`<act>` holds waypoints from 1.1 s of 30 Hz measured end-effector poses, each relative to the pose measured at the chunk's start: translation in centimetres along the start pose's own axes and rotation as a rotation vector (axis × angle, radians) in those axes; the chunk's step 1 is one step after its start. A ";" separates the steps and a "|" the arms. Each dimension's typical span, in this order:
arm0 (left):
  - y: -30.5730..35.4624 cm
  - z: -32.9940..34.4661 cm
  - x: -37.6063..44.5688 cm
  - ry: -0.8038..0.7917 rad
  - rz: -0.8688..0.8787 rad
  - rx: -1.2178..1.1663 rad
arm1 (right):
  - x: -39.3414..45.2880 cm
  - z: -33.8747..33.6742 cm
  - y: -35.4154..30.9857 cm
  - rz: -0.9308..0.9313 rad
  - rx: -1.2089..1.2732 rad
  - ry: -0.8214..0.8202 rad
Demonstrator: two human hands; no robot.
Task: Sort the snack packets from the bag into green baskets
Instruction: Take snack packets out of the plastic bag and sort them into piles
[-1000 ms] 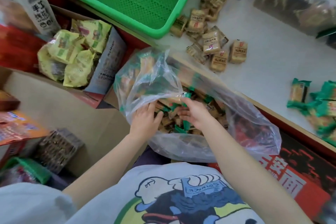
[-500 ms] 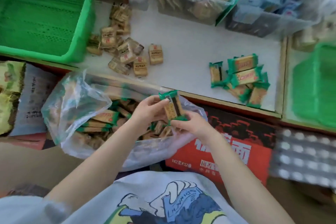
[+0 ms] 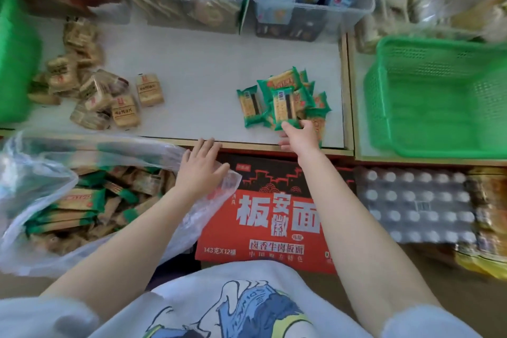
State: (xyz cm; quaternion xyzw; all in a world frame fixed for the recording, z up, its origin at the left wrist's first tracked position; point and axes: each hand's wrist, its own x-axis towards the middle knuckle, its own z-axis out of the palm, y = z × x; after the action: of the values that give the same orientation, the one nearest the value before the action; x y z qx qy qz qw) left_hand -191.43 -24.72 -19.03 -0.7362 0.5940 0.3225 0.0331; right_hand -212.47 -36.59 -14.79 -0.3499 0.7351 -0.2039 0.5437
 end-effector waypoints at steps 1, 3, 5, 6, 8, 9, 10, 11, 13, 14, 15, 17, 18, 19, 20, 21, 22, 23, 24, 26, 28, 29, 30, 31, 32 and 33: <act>-0.1 0.0 -0.1 -0.004 0.004 0.014 | 0.4 0.0 0.3 -0.010 -0.033 0.081; 0.1 -0.3 -0.1 -0.023 -0.002 0.014 | 0.3 0.0 1.2 -0.138 -0.204 0.236; 0.1 -0.4 0.0 -0.038 -0.010 0.020 | -0.4 0.5 2.4 -0.383 -0.442 0.308; 0.1 -0.3 0.0 -0.036 -0.013 0.023 | -0.7 1.0 2.8 -0.485 -0.548 0.298; -0.1 -0.2 0.2 -0.028 -0.013 0.018 | -0.8 1.8 3.5 -0.560 -0.703 0.265; -0.2 -0.1 0.2 -0.029 -0.012 0.009 | -0.5 2.0 3.7 -0.544 -0.742 0.261; -0.2 -0.1 0.2 -0.031 -0.011 -0.002 | -0.2 2.1 3.6 -0.521 -0.760 0.264; -0.2 -0.1 0.3 -0.032 -0.010 -0.011 | 0.2 2.1 3.5 -0.512 -0.767 0.271; -0.3 0.0 0.3 -0.037 -0.015 -0.018 | 1.0 1.9 3.1 -0.526 -0.780 0.275; -0.3 0.0 0.3 -0.039 -0.018 -0.019 | 1.4 1.7 2.8 -0.535 -0.784 0.274; -0.3 0.0 0.3 -0.043 -0.020 -0.020 | 2.0 1.6 2.5 -0.543 -0.784 0.273; -0.3 0.0 0.2 -0.053 -0.020 -0.021 | 3.2 1.2 1.9 -0.545 -0.768 0.276; -0.3 -0.1 0.1 -0.055 -0.020 -0.022 | 3.7 1.0 1.5 -0.538 -0.759 0.276; -0.3 -0.1 0.1 -0.056 -0.019 -0.026 | 4.2 0.9 1.3 -0.531 -0.750 0.269; -0.2 -0.2 0.1 -0.057 -0.020 -0.028 | 4.4 0.8 1.0 -0.523 -0.737 0.253; -0.2 -0.2 0.1 -0.059 -0.023 -0.032 | 4.5 0.7 0.8 -0.515 -0.717 0.233; -0.1 -0.3 0.1 -0.062 -0.026 -0.036 | 4.4 0.7 0.6 -0.508 -0.689 0.212; 0.0 -0.3 0.1 -0.063 -0.028 -0.039 | 4.1 0.8 0.6 -0.505 -0.655 0.195; 0.0 -0.3 0.1 -0.065 -0.026 -0.041 | 3.6 1.0 0.7 -0.507 -0.616 0.176; 0.0 -0.5 0.1 -0.079 -0.015 -0.047 | 1.6 1.9 1.2 -0.517 -0.528 0.117; -0.1 -1.1 0.1 -0.095 0.004 -0.064 | -1.0 3.4 1.7 -0.529 -0.461 0.035; -0.3 -1.6 -0.1 -0.083 0.012 -0.085 | -2.4 4.3 1.9 -0.530 -0.434 -0.013; -0.9 -2.2 -0.6 -0.046 0.015 -0.116 | -3.8 5.2 2.0 -0.524 -0.411 -0.069; -1.9 -2.8 -1.4 0.014 0.011 -0.144 | -5.1 6.2 2.0 -0.514 -0.395 -0.134; -3.3 -3.2 -2.6 0.092 -0.001 -0.154 | -6.3 7.3 2.1 -0.506 -0.391 -0.205; -5.3 -3.4 -4.0 0.186 -0.023 -0.142 | -7.4 8.6 2.2 -0.500 -0.399 -0.276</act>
State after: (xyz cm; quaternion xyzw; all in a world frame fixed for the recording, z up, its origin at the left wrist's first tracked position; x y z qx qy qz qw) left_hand -185.55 -21.21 -16.02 -0.7704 0.5615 0.2936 -0.0709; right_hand -203.74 -28.98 -14.22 -0.6430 0.5716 -0.1339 0.4919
